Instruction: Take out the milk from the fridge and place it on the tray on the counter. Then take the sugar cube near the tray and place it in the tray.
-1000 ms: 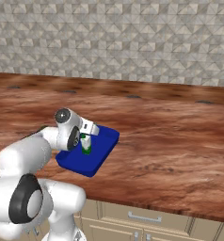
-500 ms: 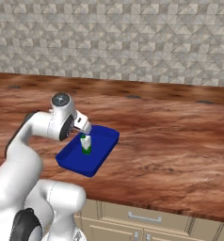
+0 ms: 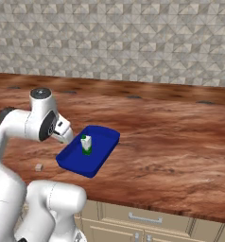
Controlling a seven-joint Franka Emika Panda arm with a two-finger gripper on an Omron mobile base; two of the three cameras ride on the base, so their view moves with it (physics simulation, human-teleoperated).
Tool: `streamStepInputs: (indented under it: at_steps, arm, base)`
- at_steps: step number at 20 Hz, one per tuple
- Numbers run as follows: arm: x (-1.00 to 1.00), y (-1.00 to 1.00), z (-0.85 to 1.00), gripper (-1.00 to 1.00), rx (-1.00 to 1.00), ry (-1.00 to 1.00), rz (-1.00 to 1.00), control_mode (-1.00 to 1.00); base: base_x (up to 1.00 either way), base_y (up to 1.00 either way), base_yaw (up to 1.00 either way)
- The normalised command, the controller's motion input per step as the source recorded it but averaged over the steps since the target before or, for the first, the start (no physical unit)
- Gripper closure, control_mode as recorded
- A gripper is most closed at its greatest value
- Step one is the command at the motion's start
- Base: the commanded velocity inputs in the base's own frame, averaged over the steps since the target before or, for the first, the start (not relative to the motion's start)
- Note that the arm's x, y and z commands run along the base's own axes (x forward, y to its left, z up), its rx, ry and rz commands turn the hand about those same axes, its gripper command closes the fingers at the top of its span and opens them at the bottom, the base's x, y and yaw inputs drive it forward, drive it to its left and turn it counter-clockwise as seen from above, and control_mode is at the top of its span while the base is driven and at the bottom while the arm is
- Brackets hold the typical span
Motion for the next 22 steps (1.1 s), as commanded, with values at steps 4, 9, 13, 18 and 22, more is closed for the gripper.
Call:
streamStepInputs:
  at_steps: [4,9,13,18,22]
  arm:
    - [-0.95,0.47,-0.2,-1.0,0.02,0.02,0.0,-1.0]
    - [-0.67,0.35,-0.04,-1.0,0.01,0.01,-0.02,-1.0]
    - [-0.04,0.42,0.0,-1.0,-0.11,0.01,-0.32,-1.0]
    - [0.0,0.31,0.0,-1.0,-0.06,0.0,-0.34,-1.0]
    - [0.0,0.18,-0.06,-1.0,0.01,0.04,-0.26,-1.0]
  base:
    - [0.0,0.0,0.0]
    - [0.0,0.0,0.0]
    - [0.0,0.0,0.0]
    - [0.0,0.0,0.0]
    - [0.0,0.0,0.0]
